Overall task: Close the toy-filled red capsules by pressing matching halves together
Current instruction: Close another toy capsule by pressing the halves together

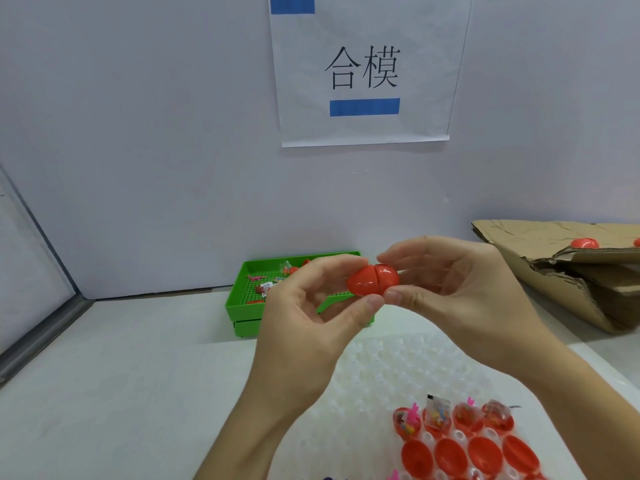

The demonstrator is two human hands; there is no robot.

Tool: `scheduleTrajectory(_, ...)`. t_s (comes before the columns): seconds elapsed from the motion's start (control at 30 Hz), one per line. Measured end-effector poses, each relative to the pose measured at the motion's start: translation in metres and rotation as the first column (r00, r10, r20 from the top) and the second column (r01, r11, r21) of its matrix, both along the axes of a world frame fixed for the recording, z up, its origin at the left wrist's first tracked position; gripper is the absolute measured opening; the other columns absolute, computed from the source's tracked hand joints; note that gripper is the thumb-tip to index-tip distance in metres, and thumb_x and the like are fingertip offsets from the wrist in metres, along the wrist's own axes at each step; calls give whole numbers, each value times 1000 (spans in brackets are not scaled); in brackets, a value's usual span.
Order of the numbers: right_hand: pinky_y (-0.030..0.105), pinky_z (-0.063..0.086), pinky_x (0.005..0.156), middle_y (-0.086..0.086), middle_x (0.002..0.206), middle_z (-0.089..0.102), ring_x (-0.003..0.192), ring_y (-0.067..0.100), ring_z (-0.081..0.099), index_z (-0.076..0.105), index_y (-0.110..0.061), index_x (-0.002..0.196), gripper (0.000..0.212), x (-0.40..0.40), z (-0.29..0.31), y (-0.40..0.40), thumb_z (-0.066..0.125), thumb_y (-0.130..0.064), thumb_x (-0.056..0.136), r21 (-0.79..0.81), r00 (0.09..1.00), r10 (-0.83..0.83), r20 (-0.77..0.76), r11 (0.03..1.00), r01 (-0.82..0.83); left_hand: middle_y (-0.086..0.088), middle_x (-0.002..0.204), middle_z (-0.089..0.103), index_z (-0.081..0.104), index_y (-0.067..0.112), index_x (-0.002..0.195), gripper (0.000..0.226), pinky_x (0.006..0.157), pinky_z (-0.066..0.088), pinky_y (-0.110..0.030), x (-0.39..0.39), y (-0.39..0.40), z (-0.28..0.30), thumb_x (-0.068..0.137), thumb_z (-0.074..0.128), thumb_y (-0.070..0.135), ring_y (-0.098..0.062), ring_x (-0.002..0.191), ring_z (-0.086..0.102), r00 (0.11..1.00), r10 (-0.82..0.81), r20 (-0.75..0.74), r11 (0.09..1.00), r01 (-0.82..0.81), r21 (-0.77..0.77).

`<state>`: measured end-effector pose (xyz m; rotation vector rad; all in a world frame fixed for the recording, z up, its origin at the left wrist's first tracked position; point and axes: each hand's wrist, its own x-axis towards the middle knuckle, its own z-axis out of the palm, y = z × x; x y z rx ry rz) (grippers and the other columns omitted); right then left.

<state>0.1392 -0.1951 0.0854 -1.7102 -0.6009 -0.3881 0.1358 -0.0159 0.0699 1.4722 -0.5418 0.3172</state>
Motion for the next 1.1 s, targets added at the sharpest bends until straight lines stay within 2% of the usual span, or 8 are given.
scheduleTrajectory(0.17,20,58,77,-2,90,79,85,15,76,74,-17,100,34,-1,-1,1,79,-16,66,31,998,45,-45,999,-44,7,95,77,73,19,103,33,77,53,-12,1,1,0,70,77,19,-8,93,72,999,33,0,999,-33,16)
scheduleTrajectory(0.4,32,62,75,-2,88,79,84,18,76,76,-20,96,27,-1,-1,4,78,-17,69,-6,999,-38,11,999,38,7,92,77,74,16,101,32,75,53,-11,0,1,1,76,78,-2,-6,88,72,999,37,3,998,-37,47)
scheduleTrajectory(0.47,30,62,73,-4,87,78,82,16,76,76,-22,93,26,-1,-1,5,79,-18,68,6,998,-53,26,999,53,6,92,77,74,15,101,31,75,53,-11,-1,1,2,75,78,-3,-5,87,72,999,32,4,998,-32,49)
scheduleTrajectory(0.57,25,60,73,-3,86,78,80,16,76,76,-22,91,24,-1,-2,7,79,-18,67,50,998,-53,29,997,51,5,91,77,74,13,101,30,74,53,-11,-1,2,2,75,78,-2,-6,86,72,1000,22,-5,999,-22,35)
scheduleTrajectory(0.67,27,61,73,-2,84,79,79,17,76,77,-23,91,24,0,-4,7,79,-18,68,56,998,-54,25,997,52,7,90,77,75,17,99,28,73,54,-12,-1,2,3,74,78,6,-7,84,72,999,46,7,997,-46,61)
scheduleTrajectory(0.77,24,59,74,-2,86,79,80,17,76,79,-24,92,26,3,-6,8,79,-10,69,76,998,-32,45,997,29,9,89,77,75,20,99,29,72,54,-12,-1,1,4,70,77,14,-6,82,72,998,58,11,996,-59,60)
scheduleTrajectory(0.9,27,60,80,-3,93,78,88,17,75,79,-27,94,32,5,-7,8,78,-7,69,97,997,3,73,995,-10,5,91,77,76,21,98,31,74,54,-12,0,1,3,68,77,15,-7,85,72,997,79,24,996,-80,47)
scheduleTrajectory(1.1,27,60,79,-5,91,78,86,16,75,79,-30,92,33,6,-9,10,79,-7,67,99,995,-27,95,995,18,5,89,75,79,24,95,30,79,55,-17,-1,2,4,67,78,13,-13,91,70,993,108,36,993,-109,41)
